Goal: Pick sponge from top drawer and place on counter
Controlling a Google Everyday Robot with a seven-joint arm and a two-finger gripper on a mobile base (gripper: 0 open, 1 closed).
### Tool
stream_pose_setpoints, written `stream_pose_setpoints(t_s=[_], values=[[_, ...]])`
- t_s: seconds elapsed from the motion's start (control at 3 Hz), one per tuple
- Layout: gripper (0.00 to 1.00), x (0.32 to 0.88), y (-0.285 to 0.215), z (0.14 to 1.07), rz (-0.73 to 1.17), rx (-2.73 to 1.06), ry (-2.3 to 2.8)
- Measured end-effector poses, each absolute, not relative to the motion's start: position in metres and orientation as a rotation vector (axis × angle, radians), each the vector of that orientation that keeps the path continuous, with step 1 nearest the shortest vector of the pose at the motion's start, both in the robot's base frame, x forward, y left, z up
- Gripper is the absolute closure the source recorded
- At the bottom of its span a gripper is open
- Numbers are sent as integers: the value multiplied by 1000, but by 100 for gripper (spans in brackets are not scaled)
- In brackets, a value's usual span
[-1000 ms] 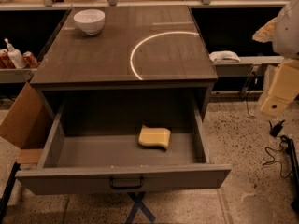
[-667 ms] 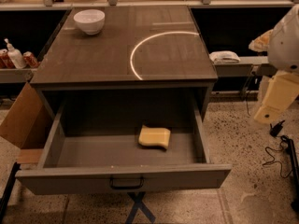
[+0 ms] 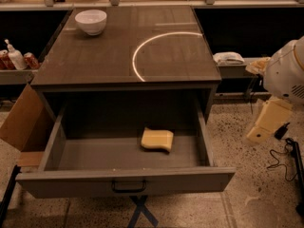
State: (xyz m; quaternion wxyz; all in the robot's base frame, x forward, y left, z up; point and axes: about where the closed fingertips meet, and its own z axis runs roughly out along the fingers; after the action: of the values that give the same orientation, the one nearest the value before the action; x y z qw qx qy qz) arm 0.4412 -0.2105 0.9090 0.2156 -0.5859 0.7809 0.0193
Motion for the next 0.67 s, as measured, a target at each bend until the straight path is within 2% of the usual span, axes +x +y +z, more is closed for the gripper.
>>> stream_pose_setpoints(t_s=[0.33,0.67], values=[[0,444,-207,897,93,-1626,2135],[0,457,-186,847,210,-1658,2071]])
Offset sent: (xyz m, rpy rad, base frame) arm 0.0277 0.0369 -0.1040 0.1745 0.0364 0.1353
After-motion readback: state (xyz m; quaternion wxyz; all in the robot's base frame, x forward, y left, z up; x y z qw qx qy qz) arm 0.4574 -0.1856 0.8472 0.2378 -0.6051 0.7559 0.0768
